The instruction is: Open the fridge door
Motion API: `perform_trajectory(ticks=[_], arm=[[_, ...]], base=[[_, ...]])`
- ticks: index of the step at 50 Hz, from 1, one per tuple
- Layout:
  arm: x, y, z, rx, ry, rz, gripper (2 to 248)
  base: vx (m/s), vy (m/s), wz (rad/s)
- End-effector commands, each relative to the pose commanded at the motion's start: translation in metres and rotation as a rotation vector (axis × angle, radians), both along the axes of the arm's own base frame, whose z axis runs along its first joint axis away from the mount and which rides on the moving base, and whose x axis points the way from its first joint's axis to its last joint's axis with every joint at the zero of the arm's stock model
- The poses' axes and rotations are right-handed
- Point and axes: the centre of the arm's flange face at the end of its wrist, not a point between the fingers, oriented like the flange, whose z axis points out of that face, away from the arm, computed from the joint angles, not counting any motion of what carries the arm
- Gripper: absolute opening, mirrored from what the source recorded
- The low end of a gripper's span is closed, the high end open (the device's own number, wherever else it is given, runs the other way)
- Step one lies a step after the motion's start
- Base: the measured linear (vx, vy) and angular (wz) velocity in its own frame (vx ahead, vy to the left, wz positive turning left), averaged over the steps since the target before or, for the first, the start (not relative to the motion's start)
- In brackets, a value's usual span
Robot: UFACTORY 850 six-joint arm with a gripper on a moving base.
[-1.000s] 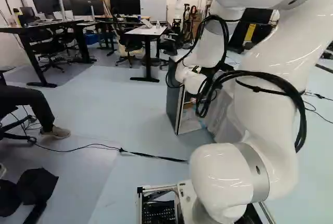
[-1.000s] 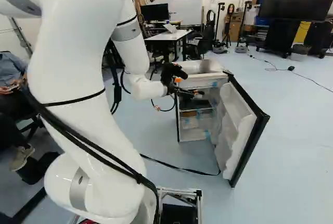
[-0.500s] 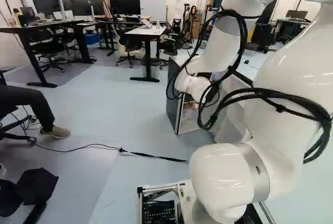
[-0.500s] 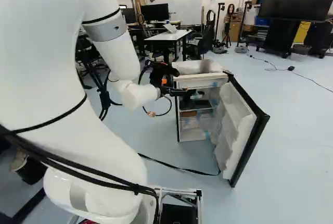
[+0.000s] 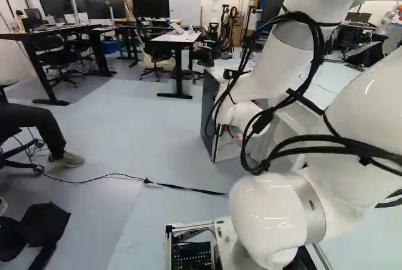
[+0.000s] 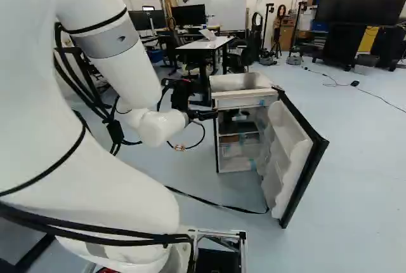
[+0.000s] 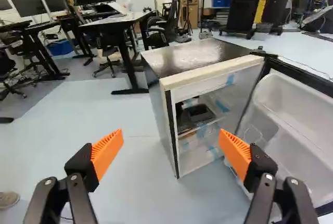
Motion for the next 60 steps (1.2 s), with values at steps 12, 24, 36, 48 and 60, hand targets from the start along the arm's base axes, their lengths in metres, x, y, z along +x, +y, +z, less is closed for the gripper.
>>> perform_trajectory(ticks=[12, 24, 36, 48, 60], arm=[[-0.017, 0.007, -0.002, -0.022, 0.006, 0.069, 247], [-0.029, 0.012, -0.004, -0.039, 0.010, 0.122, 247], [-0.038, 0.015, -0.006, -0.052, 0.013, 0.158, 247], [-0.043, 0.017, -0.007, -0.059, 0.015, 0.178, 247], [-0.044, 0.017, -0.008, -0.060, 0.015, 0.181, 247]], base=[[0.000, 0.000, 0.000], [0.000, 0.000, 0.000], [0.000, 0.000, 0.000], [0.000, 0.000, 0.000], [0.000, 0.000, 0.000]])
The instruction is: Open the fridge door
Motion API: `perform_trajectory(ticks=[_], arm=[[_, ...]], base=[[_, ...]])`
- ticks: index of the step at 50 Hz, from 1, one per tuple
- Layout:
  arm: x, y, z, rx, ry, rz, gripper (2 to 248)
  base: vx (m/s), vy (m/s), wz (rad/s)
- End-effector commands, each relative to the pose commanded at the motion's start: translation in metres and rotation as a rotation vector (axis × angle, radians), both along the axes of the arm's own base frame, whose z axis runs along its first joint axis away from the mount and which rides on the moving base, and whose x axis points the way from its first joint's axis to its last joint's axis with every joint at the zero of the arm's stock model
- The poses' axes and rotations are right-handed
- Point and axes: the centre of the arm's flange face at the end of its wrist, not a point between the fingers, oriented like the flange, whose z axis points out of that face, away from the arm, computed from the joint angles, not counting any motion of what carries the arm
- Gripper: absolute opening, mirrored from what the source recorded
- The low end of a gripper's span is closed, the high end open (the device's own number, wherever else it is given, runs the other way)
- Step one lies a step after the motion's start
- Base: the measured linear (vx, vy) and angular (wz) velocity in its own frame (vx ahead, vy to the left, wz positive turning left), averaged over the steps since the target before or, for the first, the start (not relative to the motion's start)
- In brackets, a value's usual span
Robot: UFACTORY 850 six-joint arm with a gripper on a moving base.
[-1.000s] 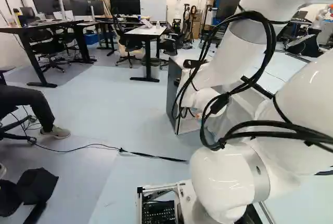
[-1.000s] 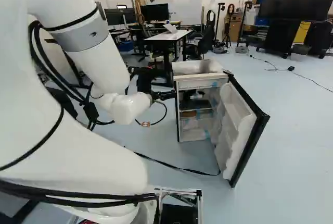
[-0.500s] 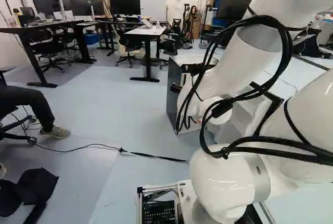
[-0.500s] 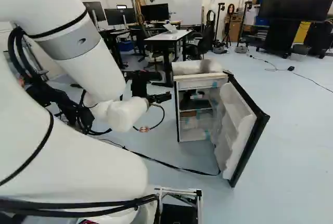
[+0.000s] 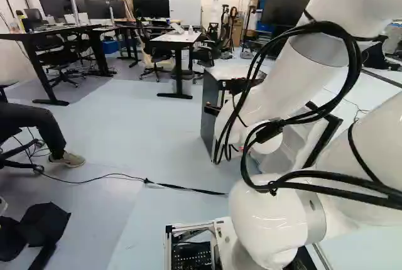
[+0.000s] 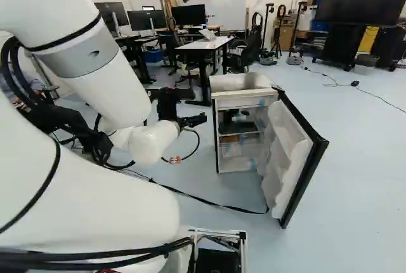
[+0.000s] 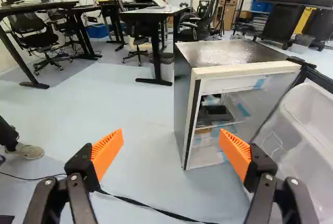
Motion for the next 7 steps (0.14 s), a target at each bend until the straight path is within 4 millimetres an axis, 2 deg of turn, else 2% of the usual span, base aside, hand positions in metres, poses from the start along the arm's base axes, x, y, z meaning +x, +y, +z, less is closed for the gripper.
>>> perform_trajectory(ticks=[7], arm=[[0.0000, 0.0000, 0.0000, 0.000, 0.000, 0.000, 247]], base=[[0.000, 0.000, 0.000]])
